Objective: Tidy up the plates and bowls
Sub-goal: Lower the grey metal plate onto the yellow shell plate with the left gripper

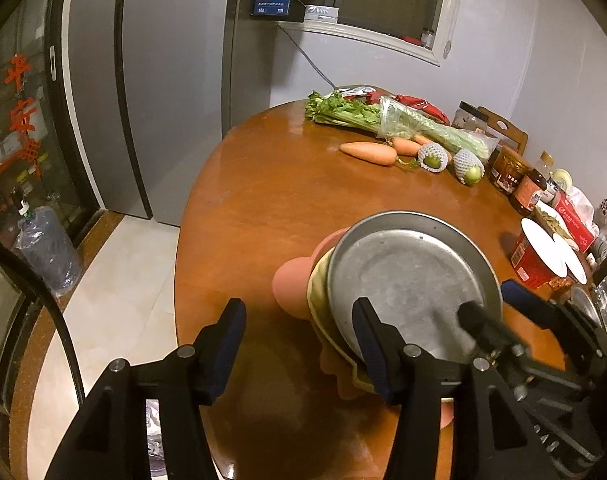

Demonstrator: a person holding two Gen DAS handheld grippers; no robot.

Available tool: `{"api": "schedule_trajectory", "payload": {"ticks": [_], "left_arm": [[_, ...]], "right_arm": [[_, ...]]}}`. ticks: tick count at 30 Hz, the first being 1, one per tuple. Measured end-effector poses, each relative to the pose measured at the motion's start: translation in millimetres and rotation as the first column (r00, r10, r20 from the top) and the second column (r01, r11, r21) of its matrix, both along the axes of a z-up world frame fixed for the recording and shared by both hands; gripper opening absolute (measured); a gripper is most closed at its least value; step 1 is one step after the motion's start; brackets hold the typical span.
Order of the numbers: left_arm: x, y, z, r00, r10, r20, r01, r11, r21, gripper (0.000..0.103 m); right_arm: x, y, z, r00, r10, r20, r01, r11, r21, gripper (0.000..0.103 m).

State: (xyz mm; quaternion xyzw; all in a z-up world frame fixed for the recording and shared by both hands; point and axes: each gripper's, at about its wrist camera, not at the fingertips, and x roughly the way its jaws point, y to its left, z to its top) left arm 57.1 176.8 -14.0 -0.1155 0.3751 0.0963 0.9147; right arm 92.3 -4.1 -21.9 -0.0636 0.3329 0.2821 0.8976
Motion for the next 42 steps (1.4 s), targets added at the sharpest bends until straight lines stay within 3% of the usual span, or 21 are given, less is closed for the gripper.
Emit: {"api": "schedule_trajectory", "payload": {"ticks": [11, 19, 25, 42], "left_arm": [[0.9, -3.0, -8.4, 1.000, -0.017, -0.022, 0.016, 0.999, -0.043, 0.058], [12.8, 1.8, -21.2, 0.999, -0.024, -0.045, 0.017, 0.988, -0.155, 0.058], [23.6, -2.3, -31.0, 0.997, -0.029, -0.074, 0.017, 0.987, -0.161, 0.058], [36.3, -7.1, -33.5, 0.995, -0.095, -0.042, 0.084, 0.975, -0.207, 0.058]], "right_arm": [[2.0, -25.6, 8.3, 0.998, -0.063, -0.012, 0.063, 0.997, 0.039, 0.063], [-0.4, -41.5, 5.2, 0.995, -0.090, -0.042, 0.092, 0.993, 0.067, 0.063], [1.1, -40.5, -0.5, 0.994, -0.087, -0.069, 0.092, 0.993, 0.071, 0.063], [2.6, -19.3, -16.6, 0.993, -0.034, -0.112, 0.041, 0.997, 0.063, 0.063]]}}
